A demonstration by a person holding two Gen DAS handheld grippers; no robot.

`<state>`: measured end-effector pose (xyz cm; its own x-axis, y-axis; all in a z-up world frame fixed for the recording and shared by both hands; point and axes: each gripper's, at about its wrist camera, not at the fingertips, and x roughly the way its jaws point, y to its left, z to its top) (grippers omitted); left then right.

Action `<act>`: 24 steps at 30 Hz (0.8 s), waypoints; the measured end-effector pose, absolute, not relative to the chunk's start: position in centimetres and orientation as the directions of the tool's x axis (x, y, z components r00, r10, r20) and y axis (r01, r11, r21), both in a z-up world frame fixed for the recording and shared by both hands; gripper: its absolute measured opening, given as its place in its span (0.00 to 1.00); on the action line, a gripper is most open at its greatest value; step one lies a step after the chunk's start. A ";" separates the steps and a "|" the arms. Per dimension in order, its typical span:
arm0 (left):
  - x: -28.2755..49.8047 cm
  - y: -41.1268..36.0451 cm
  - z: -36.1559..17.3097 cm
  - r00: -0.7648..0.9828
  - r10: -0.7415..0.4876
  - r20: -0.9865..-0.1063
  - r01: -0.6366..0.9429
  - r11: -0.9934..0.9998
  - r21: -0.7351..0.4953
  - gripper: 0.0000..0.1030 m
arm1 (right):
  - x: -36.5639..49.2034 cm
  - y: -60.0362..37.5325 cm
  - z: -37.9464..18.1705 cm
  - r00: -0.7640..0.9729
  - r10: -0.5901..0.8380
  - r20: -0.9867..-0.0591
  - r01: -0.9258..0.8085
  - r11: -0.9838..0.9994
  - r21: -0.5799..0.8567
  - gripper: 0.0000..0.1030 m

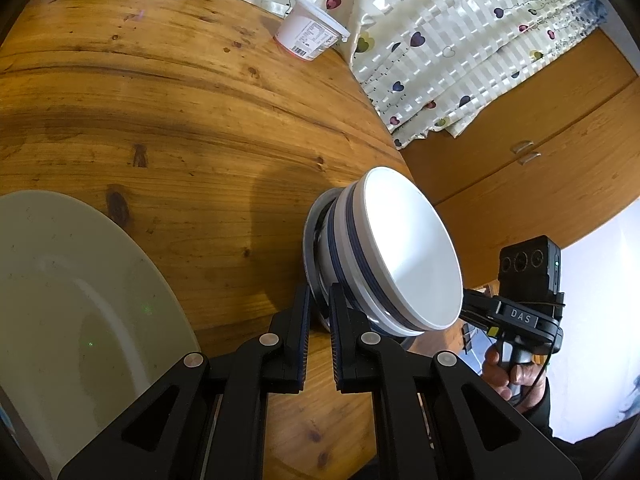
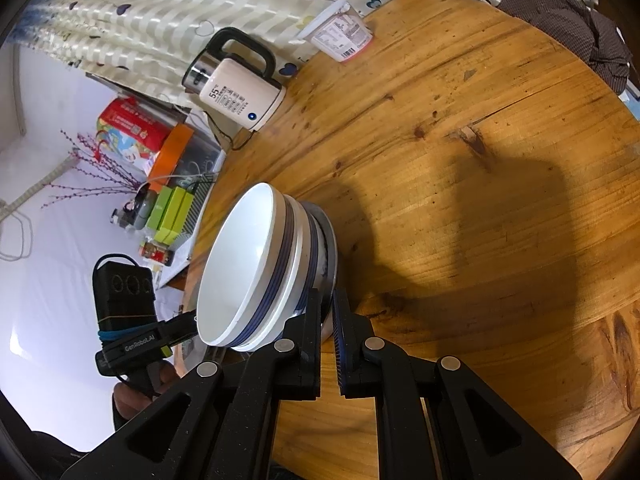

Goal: Organize plates and bowls
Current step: 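Carry the steel bowl stack with both tools over the green plate stack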

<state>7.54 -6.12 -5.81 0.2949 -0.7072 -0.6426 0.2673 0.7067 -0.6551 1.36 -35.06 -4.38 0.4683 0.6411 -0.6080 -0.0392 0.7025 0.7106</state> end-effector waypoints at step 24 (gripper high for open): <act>7.2 -5.7 -5.3 0.322 -0.710 -0.626 0.277 0.703 -0.655 0.08 | 1.5 -34.5 -3.9 0.478 0.640 -0.602 -0.056 0.706 0.706 0.08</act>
